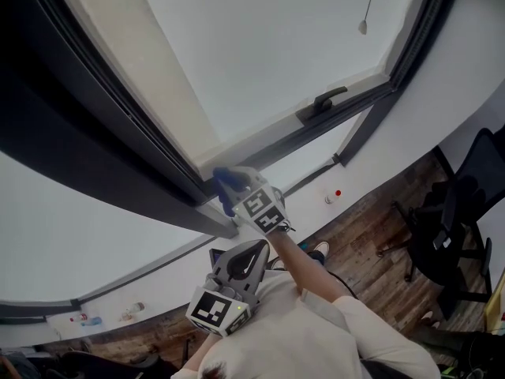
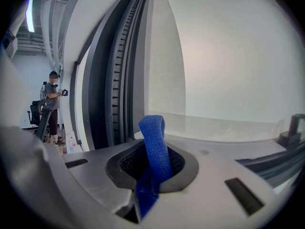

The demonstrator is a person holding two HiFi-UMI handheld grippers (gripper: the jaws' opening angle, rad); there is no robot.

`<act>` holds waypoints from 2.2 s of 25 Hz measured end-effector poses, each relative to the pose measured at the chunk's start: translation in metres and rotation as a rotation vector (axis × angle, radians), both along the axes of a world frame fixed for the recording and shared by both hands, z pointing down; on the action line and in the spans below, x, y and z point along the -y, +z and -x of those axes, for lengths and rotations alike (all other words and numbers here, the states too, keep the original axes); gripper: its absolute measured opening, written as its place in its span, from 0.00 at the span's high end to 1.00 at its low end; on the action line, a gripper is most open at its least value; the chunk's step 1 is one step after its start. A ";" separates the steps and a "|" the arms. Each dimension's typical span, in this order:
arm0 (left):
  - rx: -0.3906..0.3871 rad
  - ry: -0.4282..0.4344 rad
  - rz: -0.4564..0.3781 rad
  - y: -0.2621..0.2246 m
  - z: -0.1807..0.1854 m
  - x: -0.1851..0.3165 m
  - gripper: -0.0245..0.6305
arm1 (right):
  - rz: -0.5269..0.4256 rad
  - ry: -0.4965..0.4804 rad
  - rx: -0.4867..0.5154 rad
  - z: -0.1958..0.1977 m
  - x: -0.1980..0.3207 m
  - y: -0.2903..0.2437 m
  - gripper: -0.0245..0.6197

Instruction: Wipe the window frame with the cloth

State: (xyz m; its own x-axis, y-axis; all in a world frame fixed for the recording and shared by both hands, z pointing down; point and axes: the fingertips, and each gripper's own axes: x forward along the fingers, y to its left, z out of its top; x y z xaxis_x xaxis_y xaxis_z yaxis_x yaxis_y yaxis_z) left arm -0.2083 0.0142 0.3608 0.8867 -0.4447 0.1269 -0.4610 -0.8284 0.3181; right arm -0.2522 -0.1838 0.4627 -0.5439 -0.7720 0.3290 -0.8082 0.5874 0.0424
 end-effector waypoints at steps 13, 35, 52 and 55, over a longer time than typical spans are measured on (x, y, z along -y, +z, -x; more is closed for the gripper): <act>-0.012 -0.006 -0.001 0.000 -0.005 0.003 0.95 | 0.004 0.052 0.018 -0.029 0.006 -0.002 0.89; 0.000 0.040 -0.003 -0.001 -0.034 0.012 0.95 | 0.005 0.178 0.043 -0.103 0.018 -0.004 0.89; 0.013 0.056 0.003 0.000 -0.052 0.017 0.95 | -0.003 0.219 0.069 -0.136 0.021 -0.006 0.89; 0.023 0.051 0.004 0.004 -0.050 0.017 0.95 | -0.001 0.230 0.073 -0.140 0.022 -0.005 0.89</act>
State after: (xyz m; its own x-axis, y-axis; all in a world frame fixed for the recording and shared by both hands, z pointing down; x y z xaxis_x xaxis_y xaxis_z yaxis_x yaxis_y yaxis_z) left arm -0.1581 -0.0027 0.3645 0.9052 -0.3980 0.1490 -0.4249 -0.8498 0.3118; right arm -0.1125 -0.2056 0.4573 -0.3762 -0.8783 0.2950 -0.9215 0.3878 -0.0205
